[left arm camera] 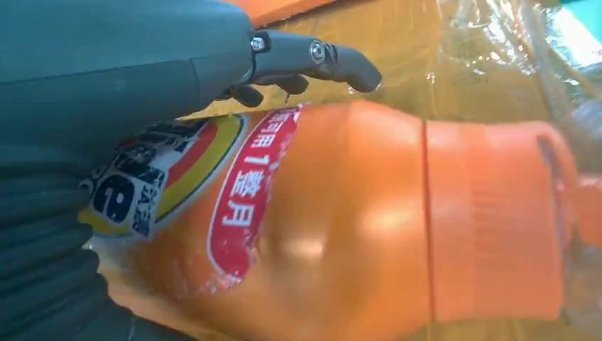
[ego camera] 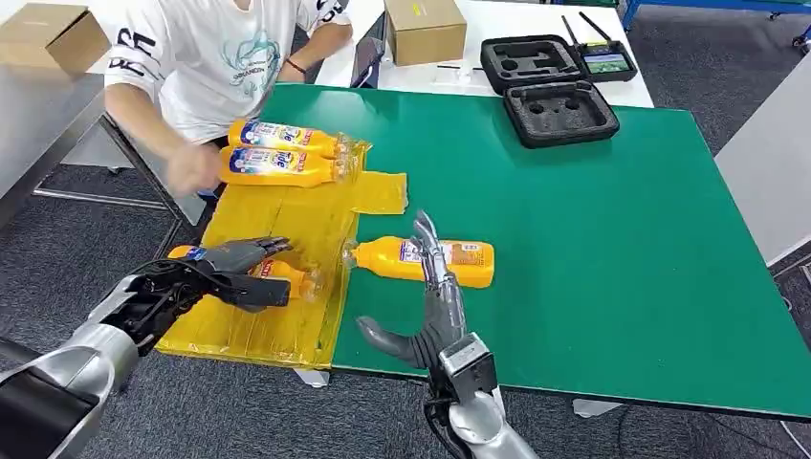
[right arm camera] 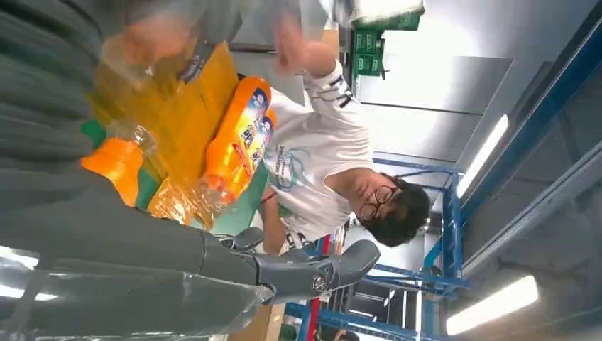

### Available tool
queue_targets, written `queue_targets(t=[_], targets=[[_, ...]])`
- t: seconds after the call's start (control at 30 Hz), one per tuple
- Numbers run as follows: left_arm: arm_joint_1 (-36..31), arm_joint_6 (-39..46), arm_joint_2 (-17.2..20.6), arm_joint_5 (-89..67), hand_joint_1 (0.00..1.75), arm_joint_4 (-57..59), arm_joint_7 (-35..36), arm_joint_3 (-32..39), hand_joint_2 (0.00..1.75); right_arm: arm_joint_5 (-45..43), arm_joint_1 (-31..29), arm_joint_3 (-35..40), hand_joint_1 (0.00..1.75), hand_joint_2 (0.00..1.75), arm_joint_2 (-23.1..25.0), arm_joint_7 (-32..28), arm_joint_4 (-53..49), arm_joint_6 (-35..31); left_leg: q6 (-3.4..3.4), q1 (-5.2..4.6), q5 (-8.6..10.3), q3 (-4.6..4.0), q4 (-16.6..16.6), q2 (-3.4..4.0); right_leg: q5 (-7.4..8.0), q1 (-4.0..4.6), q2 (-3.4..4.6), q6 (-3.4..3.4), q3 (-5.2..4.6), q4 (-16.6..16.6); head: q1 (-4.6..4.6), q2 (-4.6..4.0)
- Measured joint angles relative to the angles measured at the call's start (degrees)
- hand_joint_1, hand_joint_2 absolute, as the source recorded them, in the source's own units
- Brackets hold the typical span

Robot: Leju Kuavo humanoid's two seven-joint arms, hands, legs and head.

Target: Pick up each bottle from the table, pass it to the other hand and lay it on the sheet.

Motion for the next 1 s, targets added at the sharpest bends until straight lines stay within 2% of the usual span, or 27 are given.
queue_targets(t=[0.2, 0.43, 0.57, 0.73, 0.8, 0.9, 1.0], targets=[[0.4, 0.2, 0.6, 0.6, 0.00, -0.1, -0.1, -0.8, 0.00, -0.7, -0.6, -0.2, 0.00, 1.75, 0.1, 0.0, 1.0, 1.0, 0.00, 0.00, 0.00, 0.08, 0.0, 0.00, 0.00, 0.00, 0.00, 0.00, 0.08, 0.0, 0.00, 0.02], [1.5, -2.3, 1.6, 8.4, 0.00, -1.8, -5.8, 0.1, 0.00, -0.9, -1.1, -0.3, 0.00, 1.75, 0.6, 0.4, 2.2, 1.5, 0.00, 0.00, 0.00, 0.15, 0.0, 0.00, 0.00, 0.00, 0.00, 0.00, 0.15, 0.0, 0.00, 0.02], [3.7, -6.5, 1.5, 18.8, 0.00, -4.4, -10.5, 3.6, 0.00, -0.1, -1.1, -0.3, 0.00, 1.75, 0.6, 1.6, 2.8, 1.7, 0.00, -0.01, 0.00, 0.15, 0.0, 0.01, 0.00, -0.02, 0.00, 0.00, 0.14, 0.0, 0.02, 0.02], [6.8, -7.5, -0.6, 30.3, 0.00, -6.8, -11.2, 9.9, 0.00, 0.9, -1.1, -0.3, 0.00, 1.75, 1.0, 2.3, 3.5, 1.6, 0.00, -0.02, 0.00, 0.11, 0.0, 0.01, 0.00, -0.02, 0.00, 0.00, 0.07, 0.0, 0.00, 0.00], [7.5, -4.8, -1.8, 33.5, 0.00, -7.4, -10.4, 12.6, 0.00, 1.0, -1.1, -0.3, 0.00, 1.75, 1.1, 2.6, 3.7, 1.6, 0.00, -0.01, 0.00, 0.10, 0.0, 0.01, 0.00, -0.02, 0.00, 0.00, 0.02, 0.0, 0.00, 0.02], [7.8, 5.6, -3.8, 33.9, 0.00, -8.4, -9.2, 16.2, 0.00, 1.2, -0.8, -0.4, 0.00, 1.75, 1.2, 2.8, 3.8, 1.5, 0.00, -0.01, 0.00, 0.07, 0.0, 0.00, 0.00, -0.02, 0.00, 0.00, 0.01, 0.0, 0.02, 0.02], [7.8, 7.3, -4.8, 33.7, 0.00, -8.9, -9.2, 17.6, 0.00, 1.3, -0.6, -0.4, 0.00, 1.75, 1.4, 2.9, 3.8, 1.5, 0.00, -0.01, 0.00, 0.07, 0.0, 0.01, 0.00, -0.01, 0.00, 0.00, 0.00, 0.0, 0.00, 0.02]])
